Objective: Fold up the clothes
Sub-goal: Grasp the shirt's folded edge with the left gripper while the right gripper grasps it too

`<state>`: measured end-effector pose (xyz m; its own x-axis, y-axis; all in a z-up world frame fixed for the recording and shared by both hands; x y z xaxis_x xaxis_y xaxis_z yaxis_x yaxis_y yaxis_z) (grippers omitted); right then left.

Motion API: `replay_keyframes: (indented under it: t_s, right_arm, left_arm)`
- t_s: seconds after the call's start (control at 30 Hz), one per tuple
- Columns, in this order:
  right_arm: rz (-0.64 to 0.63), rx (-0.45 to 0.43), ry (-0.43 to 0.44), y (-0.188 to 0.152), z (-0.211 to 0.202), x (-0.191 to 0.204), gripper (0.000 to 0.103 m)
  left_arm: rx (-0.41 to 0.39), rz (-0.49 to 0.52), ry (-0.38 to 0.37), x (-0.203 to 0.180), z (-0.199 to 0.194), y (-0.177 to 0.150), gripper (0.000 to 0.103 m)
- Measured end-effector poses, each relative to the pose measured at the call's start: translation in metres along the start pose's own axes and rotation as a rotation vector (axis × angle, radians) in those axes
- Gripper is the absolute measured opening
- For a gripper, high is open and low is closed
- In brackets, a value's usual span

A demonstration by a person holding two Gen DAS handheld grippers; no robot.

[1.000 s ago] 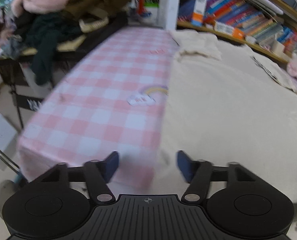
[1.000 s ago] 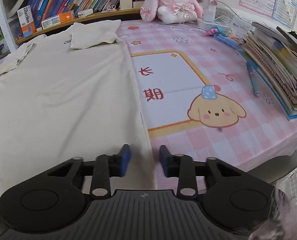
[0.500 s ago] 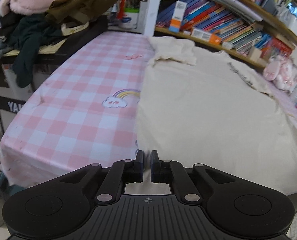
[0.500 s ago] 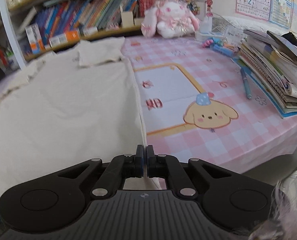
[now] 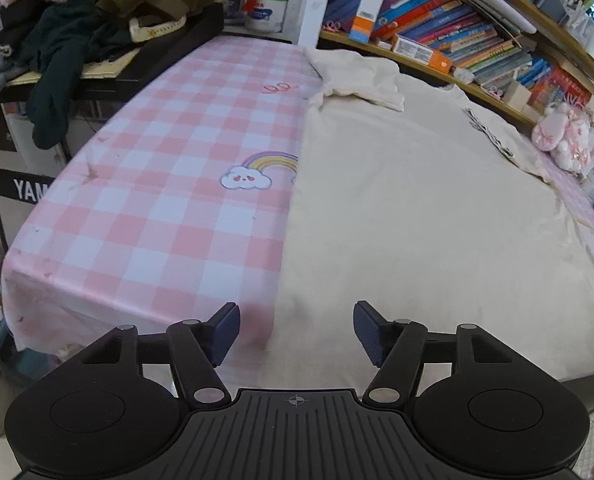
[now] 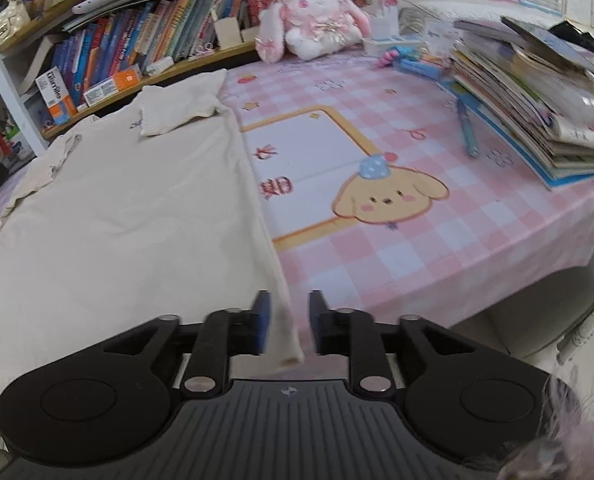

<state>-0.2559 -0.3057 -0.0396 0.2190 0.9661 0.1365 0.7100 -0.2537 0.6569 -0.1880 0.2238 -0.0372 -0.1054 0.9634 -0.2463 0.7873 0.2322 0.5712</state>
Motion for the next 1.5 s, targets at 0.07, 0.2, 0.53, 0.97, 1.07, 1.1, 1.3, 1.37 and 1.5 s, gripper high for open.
replay_keyframes:
  t_s: [0.07,0.2,0.53,0.97,1.07,1.1,1.3,1.37,1.5]
  right_arm:
    - [0.001,0.009,0.002,-0.002,0.002,-0.002,0.023]
    - [-0.025,0.026,0.007,-0.002,0.008,0.002,0.023]
    - [-0.127,0.053,0.031,0.003,0.020,0.024,0.006]
    - [-0.181,0.048,0.062,0.008,0.023,0.033,0.009]
    - [-0.169,0.059,0.056,0.005,0.025,0.026,0.013]
    - [-0.167,0.063,0.054,0.003,0.025,0.025,0.014]
    - [-0.173,0.068,0.060,0.001,0.024,0.022,0.017]
    - [-0.173,0.068,0.063,0.002,0.022,0.022,0.012]
    - [-0.168,0.065,0.063,0.003,0.018,0.021,0.006]
  left_arm:
    - [0.002,0.005,0.008,-0.001,0.002,-0.002,0.062]
    - [-0.003,-0.011,0.028,-0.005,0.004,-0.005,0.059]
    - [-0.024,0.007,0.049,-0.017,-0.004,-0.005,0.010]
    - [0.017,0.030,0.064,-0.014,-0.003,-0.012,0.016]
    - [0.047,0.008,0.067,-0.009,-0.002,-0.018,0.019]
    - [0.057,-0.003,0.065,-0.007,-0.001,-0.021,0.019]
    - [0.068,-0.085,0.029,0.002,0.003,-0.025,0.019]
    - [0.060,-0.091,0.008,0.002,0.001,-0.024,0.018]
    - [0.030,-0.054,0.002,-0.004,-0.005,-0.019,0.015]
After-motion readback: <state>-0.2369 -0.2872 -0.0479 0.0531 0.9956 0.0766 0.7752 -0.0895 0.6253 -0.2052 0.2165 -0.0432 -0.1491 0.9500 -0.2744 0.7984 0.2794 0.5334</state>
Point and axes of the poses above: each gripper's, at about its wrist camera, not at the fingertips, and z roughly the way its jaws point, x to its left, y to its top, the point moved 3 cm from there along z, roughly the way its jaws point, and after that the axes turned 5 degrees about -z, right-handed, at the moved point
